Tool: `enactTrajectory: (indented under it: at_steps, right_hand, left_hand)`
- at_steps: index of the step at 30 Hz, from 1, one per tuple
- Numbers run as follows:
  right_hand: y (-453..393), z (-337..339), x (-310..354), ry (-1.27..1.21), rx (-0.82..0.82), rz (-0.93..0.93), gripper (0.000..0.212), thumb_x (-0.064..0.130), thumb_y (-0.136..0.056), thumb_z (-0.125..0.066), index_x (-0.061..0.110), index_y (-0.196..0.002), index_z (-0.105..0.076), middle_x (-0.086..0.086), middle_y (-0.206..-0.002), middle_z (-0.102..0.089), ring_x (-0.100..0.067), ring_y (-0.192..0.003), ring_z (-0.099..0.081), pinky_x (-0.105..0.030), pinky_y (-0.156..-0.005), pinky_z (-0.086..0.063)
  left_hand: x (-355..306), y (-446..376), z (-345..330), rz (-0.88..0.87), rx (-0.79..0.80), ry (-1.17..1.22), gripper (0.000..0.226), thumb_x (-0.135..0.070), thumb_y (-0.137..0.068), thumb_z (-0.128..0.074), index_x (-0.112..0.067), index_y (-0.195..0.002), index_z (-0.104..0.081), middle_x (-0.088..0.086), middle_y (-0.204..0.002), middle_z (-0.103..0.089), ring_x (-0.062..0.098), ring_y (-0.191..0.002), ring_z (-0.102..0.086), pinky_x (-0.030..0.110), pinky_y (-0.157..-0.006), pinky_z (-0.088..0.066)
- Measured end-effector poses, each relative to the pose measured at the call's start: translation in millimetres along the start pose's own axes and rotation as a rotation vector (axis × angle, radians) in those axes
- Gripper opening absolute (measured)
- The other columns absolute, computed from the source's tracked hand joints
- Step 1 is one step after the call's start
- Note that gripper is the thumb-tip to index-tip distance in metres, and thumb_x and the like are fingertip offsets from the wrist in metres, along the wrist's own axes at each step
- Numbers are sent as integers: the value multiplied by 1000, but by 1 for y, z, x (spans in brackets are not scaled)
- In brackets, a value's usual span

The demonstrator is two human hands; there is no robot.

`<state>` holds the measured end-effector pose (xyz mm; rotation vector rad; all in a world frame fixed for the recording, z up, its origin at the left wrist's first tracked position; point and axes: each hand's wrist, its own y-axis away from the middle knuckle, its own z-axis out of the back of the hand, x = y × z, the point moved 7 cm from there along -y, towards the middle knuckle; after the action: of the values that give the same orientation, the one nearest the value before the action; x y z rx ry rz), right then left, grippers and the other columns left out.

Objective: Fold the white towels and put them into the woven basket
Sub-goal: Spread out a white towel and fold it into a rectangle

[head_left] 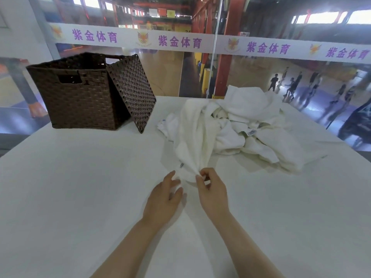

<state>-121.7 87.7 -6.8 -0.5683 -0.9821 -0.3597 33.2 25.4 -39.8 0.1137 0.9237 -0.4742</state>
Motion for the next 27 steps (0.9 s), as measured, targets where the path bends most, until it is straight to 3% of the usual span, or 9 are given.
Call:
enactTrajectory:
  at_steps: [3, 6, 8, 10, 12, 15, 19, 23, 27]
  right_hand:
    - [30, -3, 2, -50, 65, -83, 11, 24, -93, -59, 30, -86, -55, 12, -80, -61, -4, -65, -55, -13, -62, -41]
    - [53, -8, 10, -120, 142, -111, 13, 21, -90, -64, 27, -80, -57, 8, -79, -63, -10, -66, -57, -14, -62, -41]
    - [67, -13, 17, -143, 200, -93, 14, 20, -89, -65, 23, -78, -58, 3, -77, -63, -10, -66, -56, -13, -63, -41]
    - [73, -14, 19, -160, 220, -80, 13, 20, -89, -66, 21, -78, -60, 3, -77, -64, -8, -69, -57, -13, -65, -41]
    - [70, -14, 17, -166, 228, -80, 10, 22, -92, -64, 22, -82, -63, 7, -81, -67, -9, -76, -62, -17, -69, -45]
    - [56, -10, 9, -283, 168, -185, 6, 23, -97, -58, 20, -101, -61, 2, -90, -70, -13, -82, -67, -27, -76, -53]
    - [23, -10, -14, -556, 18, -449, 28, 32, -96, -60, 19, -118, -50, -7, -100, -71, -24, -88, -71, -37, -82, -59]
    - [-25, -19, -30, -652, 76, -551, 49, 50, -91, -60, 17, -128, -55, -4, -118, -70, -20, -101, -70, -41, -93, -54]
    - [-63, -20, -26, -910, 71, -594, 35, 38, -92, -63, 17, -120, -64, -3, -115, -72, -22, -105, -69, -40, -92, -53]
  left_hand:
    - [-2, 5, -3, -46, 36, -2, 76, -36, -94, -59, -31, -154, -13, -21, -137, -41, -20, -102, -46, 19, -94, -35]
    - [-4, -1, -5, -159, 16, -75, 87, -47, -83, -66, -30, -153, -18, -14, -151, -37, 4, -132, -41, 32, -108, -38]
    - [-11, -2, -9, -243, 49, -52, 74, -46, -81, -65, -32, -146, -33, -14, -138, -51, 9, -124, -51, 36, -99, -46]
    - [-22, 4, -7, -305, 57, -14, 42, -33, -83, -61, -35, -124, -52, -15, -105, -64, 7, -95, -62, 35, -80, -52]
    - [-19, 9, -3, -300, 43, 58, 20, -19, -87, -58, -28, -104, -62, -10, -88, -67, 10, -82, -64, 36, -71, -53]
    - [-3, 7, 7, -185, 8, 214, 23, -18, -86, -56, -27, -105, -66, -15, -94, -70, 1, -88, -65, 22, -75, -51]
    - [-3, 7, 15, -193, 1, 277, 30, -24, -84, -52, -30, -110, -64, -21, -101, -69, -4, -94, -63, 12, -77, -47]
    - [-4, 8, 14, -468, 21, -120, 30, -32, -83, -53, -29, -112, -62, -14, -94, -65, 7, -77, -61, 28, -66, -50]
    - [-6, 16, 20, -630, 16, -366, 20, -32, -81, -55, -25, -98, -62, -10, -72, -53, 12, -55, -46, 26, -51, -37]
